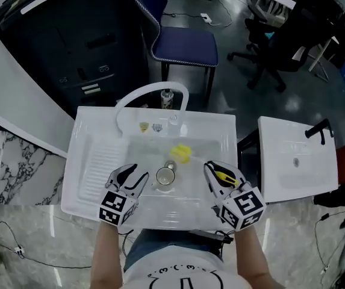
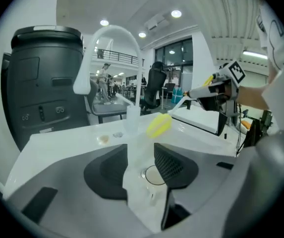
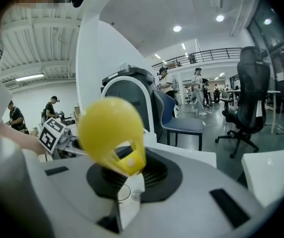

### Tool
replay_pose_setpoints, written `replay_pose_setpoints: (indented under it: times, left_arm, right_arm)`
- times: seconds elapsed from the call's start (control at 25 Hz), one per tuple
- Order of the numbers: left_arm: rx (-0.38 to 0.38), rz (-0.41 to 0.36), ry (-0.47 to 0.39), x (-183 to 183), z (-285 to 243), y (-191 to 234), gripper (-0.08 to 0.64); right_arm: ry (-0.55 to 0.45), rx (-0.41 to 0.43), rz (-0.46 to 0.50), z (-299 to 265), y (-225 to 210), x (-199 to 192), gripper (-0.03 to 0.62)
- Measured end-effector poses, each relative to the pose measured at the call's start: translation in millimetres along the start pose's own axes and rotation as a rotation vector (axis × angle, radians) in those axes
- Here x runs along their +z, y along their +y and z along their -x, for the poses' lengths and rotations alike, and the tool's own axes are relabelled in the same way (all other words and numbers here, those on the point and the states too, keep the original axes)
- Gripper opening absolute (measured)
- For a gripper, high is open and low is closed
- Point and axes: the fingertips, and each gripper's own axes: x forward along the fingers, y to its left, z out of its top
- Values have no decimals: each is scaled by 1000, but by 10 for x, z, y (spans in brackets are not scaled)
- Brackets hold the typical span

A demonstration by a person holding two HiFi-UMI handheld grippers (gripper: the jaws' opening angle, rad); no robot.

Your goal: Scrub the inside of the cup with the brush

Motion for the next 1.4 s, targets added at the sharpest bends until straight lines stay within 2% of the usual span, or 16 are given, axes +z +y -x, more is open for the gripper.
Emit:
replay_pose_setpoints:
  times: [0.12,0.36,0.64,0.76,0.96,1.12,1.28,1.4]
  left_arm:
    - [-77,-15,86,-255,-189,-28,179]
    - [-265,-32,300,-899,-462,-243,178]
    - [-372,-169,495,-1369,-692,-400,164]
    - [-378,-204,575,-1533,-751,-418,156]
    - [-374,-204,601,-1637,-870,-414,137]
    - [-371,-212,600,-1666,-919,-416,72]
    - [-379,-211,600,-1661,-915,-403,66]
    - [-381,-213,589,-1643,-923,-417,64]
  right_arm:
    - [18,-11,-1,-65,9,-44,41]
    - [69,-88,-59,-11,59,-227,41]
    - [110,-155,-90,54,84,-374,41]
    - [128,-164,-83,49,110,-416,41]
    - [151,-165,-61,1,153,-436,41]
    - [159,-164,-49,-22,177,-424,41]
    - [174,-149,-34,-32,201,-418,41]
    - [201,-105,-36,-30,227,-421,41]
